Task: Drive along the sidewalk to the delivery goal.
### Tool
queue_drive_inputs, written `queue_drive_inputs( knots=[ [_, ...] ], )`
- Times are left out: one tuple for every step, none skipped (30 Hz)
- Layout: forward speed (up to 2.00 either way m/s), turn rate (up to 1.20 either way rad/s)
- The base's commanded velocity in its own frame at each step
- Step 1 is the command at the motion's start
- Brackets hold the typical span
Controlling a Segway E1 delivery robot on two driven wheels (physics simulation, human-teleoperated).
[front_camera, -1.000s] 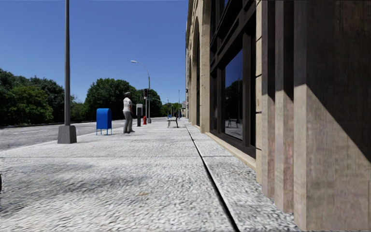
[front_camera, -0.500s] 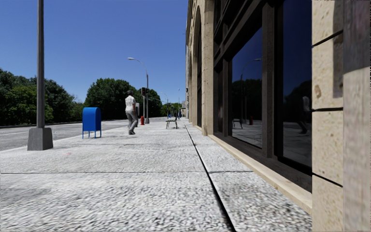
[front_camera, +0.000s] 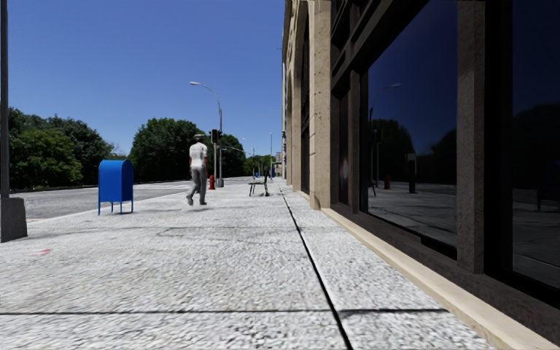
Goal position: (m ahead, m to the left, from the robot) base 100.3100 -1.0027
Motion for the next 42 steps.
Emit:
queue_drive_inputs(
  knots=[
    [2.00,0.16],
    [2.00,0.16],
    [2.00,0.16],
    [2.00,0.16],
    [2.00,0.16],
    [2.00,0.16],
    [2.00,0.08],
    [2.00,0.08],
    [2.00,0.01],
    [2.00,0.00],
    [2.00,0.00],
    [2.00,0.00],
    [2.00,0.00],
    [2.00,0.00],
    [2.00,0.00],
    [2.00,0.00],
    [2.00,0.00],
    [2.00,0.00],
    [2.00,0.00],
    [2.00,0.00],
    [2.00,0.00],
    [2.00,0.00],
    [2.00,0.00],
    [2.00,0.00],
    [2.00,0.00],
    [2.00,0.00],
    [2.00,0.00],
    [2.00,0.00],
    [2.00,0.00],
    [2.00,0.00],
    [2.00,0.00],
    [2.00,0.00],
    [2.00,0.00],
    [2.00,0.00],
    [2.00,0.00],
    [2.00,0.00],
    [2.00,0.00],
    [2.00,0.00],
    [2.00,0.00],
    [2.00,0.00],
    [2.00,0.00],
    [2.00,0.00]
  ],
)
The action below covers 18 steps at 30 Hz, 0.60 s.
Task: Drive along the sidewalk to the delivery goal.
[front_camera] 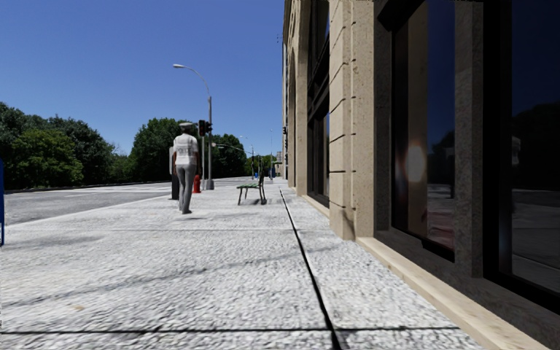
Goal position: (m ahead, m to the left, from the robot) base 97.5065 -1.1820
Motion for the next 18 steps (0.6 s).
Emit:
queue_drive_inputs(
  knots=[
    [2.00,0.00],
    [2.00,0.00],
    [2.00,0.00],
    [2.00,0.00],
    [2.00,0.00],
    [2.00,0.00],
    [2.00,0.00],
    [2.00,0.00],
    [2.00,0.00],
    [2.00,0.00],
    [2.00,0.00],
    [2.00,0.00],
    [2.00,0.00],
    [2.00,0.00],
    [2.00,0.00],
    [2.00,0.00],
    [2.00,0.00],
    [2.00,0.00]
  ],
)
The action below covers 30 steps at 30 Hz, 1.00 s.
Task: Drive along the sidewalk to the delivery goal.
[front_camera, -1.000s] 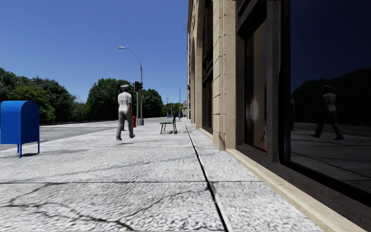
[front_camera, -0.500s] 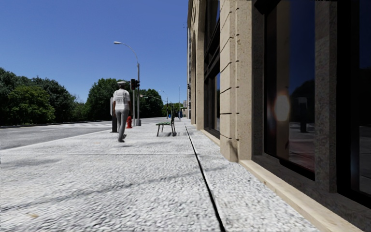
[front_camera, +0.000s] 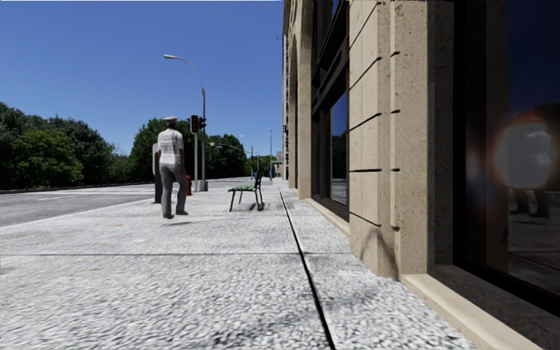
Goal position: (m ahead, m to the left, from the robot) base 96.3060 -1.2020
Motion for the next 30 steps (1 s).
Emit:
queue_drive_inputs(
  knots=[
    [2.00,0.00],
    [2.00,0.00],
    [2.00,0.00],
    [2.00,0.00],
    [2.00,0.00],
    [2.00,0.00],
    [2.00,0.00],
    [2.00,0.00],
    [2.00,0.00],
    [2.00,0.00],
    [2.00,0.00],
    [2.00,0.00],
    [2.00,0.00],
    [2.00,0.00],
    [2.00,0.00],
    [2.00,0.00],
    [2.00,0.00],
    [2.00,0.00],
    [2.00,0.00],
    [2.00,0.00],
    [2.00,0.00],
    [2.00,-0.03],
    [2.00,-0.06],
    [2.00,-0.06],
    [2.00,-0.10],
    [2.00,-0.11],
    [2.00,-0.12],
    [2.00,-0.12],
    [2.00,-0.12],
    [2.00,-0.15]
  ],
)
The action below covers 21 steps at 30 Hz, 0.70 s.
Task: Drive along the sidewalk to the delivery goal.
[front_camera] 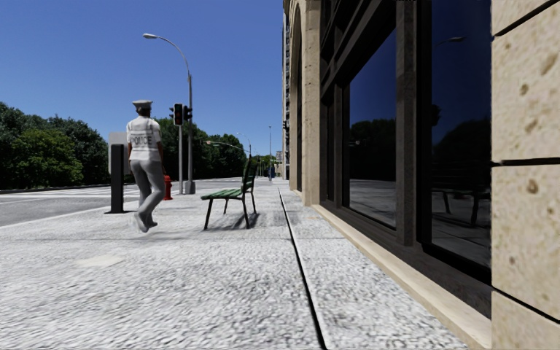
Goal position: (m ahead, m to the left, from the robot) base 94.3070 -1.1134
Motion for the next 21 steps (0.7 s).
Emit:
queue_drive_inputs(
  knots=[
    [2.00,-0.17],
    [2.00,-0.19],
    [2.00,-0.20],
    [2.00,-0.20],
    [2.00,-0.21],
    [2.00,-0.22],
    [2.00,-0.22],
    [2.00,-0.22],
    [2.00,-0.22],
    [2.00,-0.25],
    [2.00,-0.30],
    [2.00,-0.31],
    [2.00,-0.31],
    [2.00,-0.32],
    [2.00,-0.32],
    [2.00,-0.32],
    [2.00,-0.22],
    [2.00,-0.22],
    [2.00,-0.15],
    [2.00,0.00],
    [2.00,0.00]
  ],
)
